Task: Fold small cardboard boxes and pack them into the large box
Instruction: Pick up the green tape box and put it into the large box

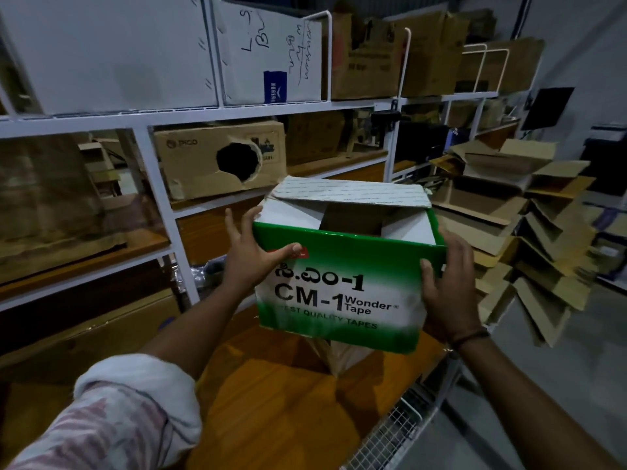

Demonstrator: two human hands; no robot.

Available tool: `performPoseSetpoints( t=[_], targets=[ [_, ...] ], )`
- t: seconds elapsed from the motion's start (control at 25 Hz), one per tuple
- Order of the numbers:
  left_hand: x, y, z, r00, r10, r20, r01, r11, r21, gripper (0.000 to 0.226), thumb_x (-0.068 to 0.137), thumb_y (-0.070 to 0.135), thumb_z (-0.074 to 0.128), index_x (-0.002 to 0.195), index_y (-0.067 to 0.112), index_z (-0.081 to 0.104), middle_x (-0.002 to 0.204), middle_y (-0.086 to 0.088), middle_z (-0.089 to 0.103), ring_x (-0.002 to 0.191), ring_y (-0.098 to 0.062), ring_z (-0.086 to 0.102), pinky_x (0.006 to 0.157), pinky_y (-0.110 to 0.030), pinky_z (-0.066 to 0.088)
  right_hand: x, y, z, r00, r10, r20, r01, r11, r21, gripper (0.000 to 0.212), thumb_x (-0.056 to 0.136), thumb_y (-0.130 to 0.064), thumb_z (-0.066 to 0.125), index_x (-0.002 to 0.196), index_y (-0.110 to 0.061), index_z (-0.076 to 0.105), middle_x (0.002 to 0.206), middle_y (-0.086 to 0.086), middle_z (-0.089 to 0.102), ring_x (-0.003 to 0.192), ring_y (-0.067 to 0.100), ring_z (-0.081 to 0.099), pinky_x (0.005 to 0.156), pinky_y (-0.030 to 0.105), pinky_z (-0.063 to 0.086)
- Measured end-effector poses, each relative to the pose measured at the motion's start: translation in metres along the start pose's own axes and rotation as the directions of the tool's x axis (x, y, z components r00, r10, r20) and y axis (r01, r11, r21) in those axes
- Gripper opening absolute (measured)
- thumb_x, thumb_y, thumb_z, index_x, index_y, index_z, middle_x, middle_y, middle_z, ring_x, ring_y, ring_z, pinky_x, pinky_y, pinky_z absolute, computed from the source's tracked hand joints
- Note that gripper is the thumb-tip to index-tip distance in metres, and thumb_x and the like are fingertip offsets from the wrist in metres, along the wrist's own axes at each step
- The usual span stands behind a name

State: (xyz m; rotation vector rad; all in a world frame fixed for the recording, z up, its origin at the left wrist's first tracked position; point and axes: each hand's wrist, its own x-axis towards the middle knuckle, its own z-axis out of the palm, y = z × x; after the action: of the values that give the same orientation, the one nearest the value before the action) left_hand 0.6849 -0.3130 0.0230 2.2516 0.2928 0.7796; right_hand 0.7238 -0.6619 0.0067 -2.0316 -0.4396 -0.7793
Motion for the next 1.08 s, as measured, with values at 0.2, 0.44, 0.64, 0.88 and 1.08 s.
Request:
performPoseSetpoints(
  t=[0.2, 0.44, 0.64, 0.88, 1.08],
  targets=[
    [-0.032, -0.014, 0.007, 0.992, -0.111, 0.063, 0.121, 0.976, -0.183, 0.144, 0.051, 0.071, 0.090, 0.159, 0.040, 0.001, 0.158, -0.006, 0.042, 0.139, -0.031, 0.048, 0.105, -0.060, 0.049, -0.050, 0.035, 0.029, 0.906, 0.386, 0.172, -0.412, 0.898, 0.155, 0.115, 0.079, -0.035, 0.087, 0.162, -0.024, 0.008, 0.165, 0.011, 0.021, 0.141, 0.022, 0.035, 0.112, 0.039, 0.038],
    [-0.080, 0.000, 0.027, 0.971, -0.234, -0.043, 0.218, 0.948, -0.231, 0.142, 0.044, 0.067, 0.096, 0.156, 0.042, 0.011, 0.155, -0.002, 0.041, 0.138, -0.028, 0.047, 0.104, -0.062, 0.049, -0.046, 0.055, 0.022, 0.907, 0.324, 0.269, -0.377, 0.908, 0.180, 0.122, 0.059, -0.040, 0.097, 0.152, -0.015, 0.022, 0.148, 0.012, 0.046, 0.134, 0.027, 0.049, 0.108, 0.033, 0.044],
    [-0.114, 0.019, 0.030, 0.969, -0.226, -0.102, 0.200, 0.956, -0.213, 0.140, 0.045, 0.072, 0.093, 0.154, 0.041, 0.012, 0.155, -0.003, 0.038, 0.140, -0.030, 0.045, 0.103, -0.063, 0.049, -0.050, 0.062, -0.005, 0.923, 0.278, 0.266, -0.338, 0.916, 0.215, 0.118, 0.059, -0.041, 0.096, 0.149, -0.014, 0.024, 0.145, 0.013, 0.048, 0.131, 0.029, 0.052, 0.106, 0.043, 0.050],
    [-0.159, 0.058, 0.010, 0.955, -0.194, -0.225, 0.157, 0.972, -0.175, 0.132, 0.051, 0.068, 0.090, 0.155, 0.038, 0.015, 0.154, -0.001, 0.038, 0.137, -0.025, 0.046, 0.102, -0.058, 0.051, -0.059, 0.053, -0.032, 0.946, 0.192, 0.260, -0.268, 0.914, 0.303, 0.120, 0.062, -0.039, 0.096, 0.153, -0.015, 0.021, 0.147, 0.012, 0.048, 0.132, 0.025, 0.052, 0.105, 0.031, 0.047],
    [-0.202, 0.081, -0.026, 0.929, -0.157, -0.335, 0.135, 0.987, -0.088, 0.142, 0.057, 0.058, 0.094, 0.160, 0.041, -0.002, 0.163, -0.002, 0.030, 0.143, -0.030, 0.041, 0.106, -0.063, 0.046, -0.070, 0.027, -0.039, 0.955, 0.093, 0.282, -0.197, 0.909, 0.367, 0.125, 0.063, -0.047, 0.093, 0.157, -0.022, 0.014, 0.154, 0.011, 0.041, 0.137, 0.027, 0.047, 0.109, 0.035, 0.045]
  ],
)
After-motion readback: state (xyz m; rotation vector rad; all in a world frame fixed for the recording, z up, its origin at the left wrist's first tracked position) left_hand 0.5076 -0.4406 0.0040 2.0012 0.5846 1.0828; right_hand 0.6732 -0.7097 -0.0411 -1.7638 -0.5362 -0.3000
